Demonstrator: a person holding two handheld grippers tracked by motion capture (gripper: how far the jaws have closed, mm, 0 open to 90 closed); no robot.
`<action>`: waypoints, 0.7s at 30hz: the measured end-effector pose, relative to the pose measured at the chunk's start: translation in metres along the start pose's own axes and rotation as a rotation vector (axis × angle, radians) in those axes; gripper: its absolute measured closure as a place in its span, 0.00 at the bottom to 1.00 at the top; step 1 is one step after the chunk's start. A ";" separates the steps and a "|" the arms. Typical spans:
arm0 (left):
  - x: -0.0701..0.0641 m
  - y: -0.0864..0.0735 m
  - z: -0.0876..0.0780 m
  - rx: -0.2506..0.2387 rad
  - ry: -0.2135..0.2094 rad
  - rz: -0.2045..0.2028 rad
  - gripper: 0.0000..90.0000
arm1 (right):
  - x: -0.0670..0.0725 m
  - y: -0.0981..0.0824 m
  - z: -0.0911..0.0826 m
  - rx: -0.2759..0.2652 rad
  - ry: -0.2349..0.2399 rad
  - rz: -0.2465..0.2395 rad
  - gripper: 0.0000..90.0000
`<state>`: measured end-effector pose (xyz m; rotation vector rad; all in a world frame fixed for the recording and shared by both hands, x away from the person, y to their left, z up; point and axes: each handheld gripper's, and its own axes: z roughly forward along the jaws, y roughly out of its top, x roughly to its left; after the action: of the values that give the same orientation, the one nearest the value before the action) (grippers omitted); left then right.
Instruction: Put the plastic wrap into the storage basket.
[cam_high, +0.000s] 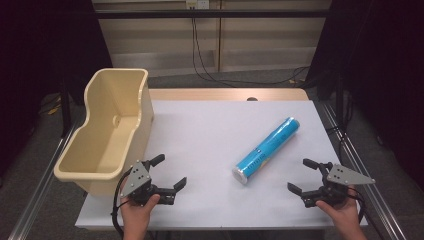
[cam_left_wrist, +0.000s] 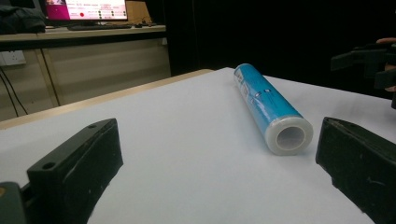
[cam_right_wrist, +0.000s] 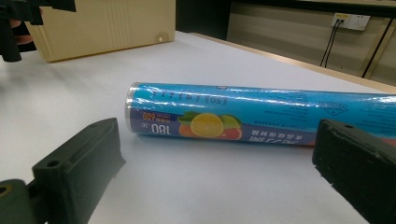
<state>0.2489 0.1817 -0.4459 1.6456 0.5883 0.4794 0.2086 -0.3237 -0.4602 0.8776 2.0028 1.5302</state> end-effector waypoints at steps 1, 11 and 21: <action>0.000 0.000 0.000 0.000 0.000 0.000 0.00 | 0.000 0.000 0.000 0.000 0.000 0.000 0.01; -0.005 0.003 0.012 0.018 -0.017 0.008 0.00 | 0.000 0.000 0.000 -0.003 -0.004 0.001 0.01; -0.011 0.008 0.024 0.008 -0.037 0.008 0.00 | -0.001 0.000 -0.001 0.001 -0.006 0.000 0.01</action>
<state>0.2560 0.1553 -0.4415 1.6615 0.5576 0.4522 0.2087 -0.3247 -0.4605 0.8818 1.9997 1.5245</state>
